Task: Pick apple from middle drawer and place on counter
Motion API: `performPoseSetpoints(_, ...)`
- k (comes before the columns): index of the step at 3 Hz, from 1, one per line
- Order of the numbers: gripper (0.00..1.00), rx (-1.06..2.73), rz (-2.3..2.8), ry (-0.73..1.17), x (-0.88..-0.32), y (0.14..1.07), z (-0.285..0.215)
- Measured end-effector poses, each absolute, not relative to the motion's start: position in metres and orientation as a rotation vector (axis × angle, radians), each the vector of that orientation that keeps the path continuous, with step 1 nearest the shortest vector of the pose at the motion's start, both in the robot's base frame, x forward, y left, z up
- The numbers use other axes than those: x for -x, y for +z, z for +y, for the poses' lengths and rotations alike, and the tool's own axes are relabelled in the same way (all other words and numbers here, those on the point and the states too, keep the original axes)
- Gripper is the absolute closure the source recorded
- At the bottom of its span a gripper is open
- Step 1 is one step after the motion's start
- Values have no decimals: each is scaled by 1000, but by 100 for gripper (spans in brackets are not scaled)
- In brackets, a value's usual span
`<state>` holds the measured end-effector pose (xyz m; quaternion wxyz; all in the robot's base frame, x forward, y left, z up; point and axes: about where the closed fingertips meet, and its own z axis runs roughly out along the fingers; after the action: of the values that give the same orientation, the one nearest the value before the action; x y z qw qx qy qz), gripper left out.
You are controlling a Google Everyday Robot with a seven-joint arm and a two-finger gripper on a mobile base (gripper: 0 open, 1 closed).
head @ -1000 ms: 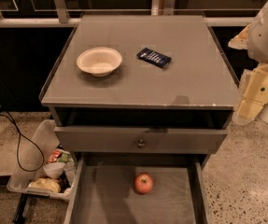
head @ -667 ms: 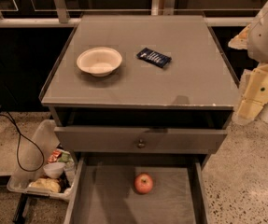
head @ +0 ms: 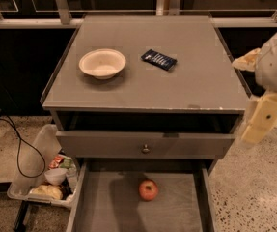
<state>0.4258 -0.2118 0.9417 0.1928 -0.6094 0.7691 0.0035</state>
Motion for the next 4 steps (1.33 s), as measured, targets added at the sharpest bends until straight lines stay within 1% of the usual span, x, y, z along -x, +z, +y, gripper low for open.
performPoseSetpoints(1,0,1657,2072,140,-408,886,-212)
performPoseSetpoints(2,0,1602,1978,265,-392,828,-202)
performPoseSetpoints(3,0,1602,1978,265,-392,828,-202)
performPoseSetpoints(4,0,1568,1986,309,-391,801,-193)
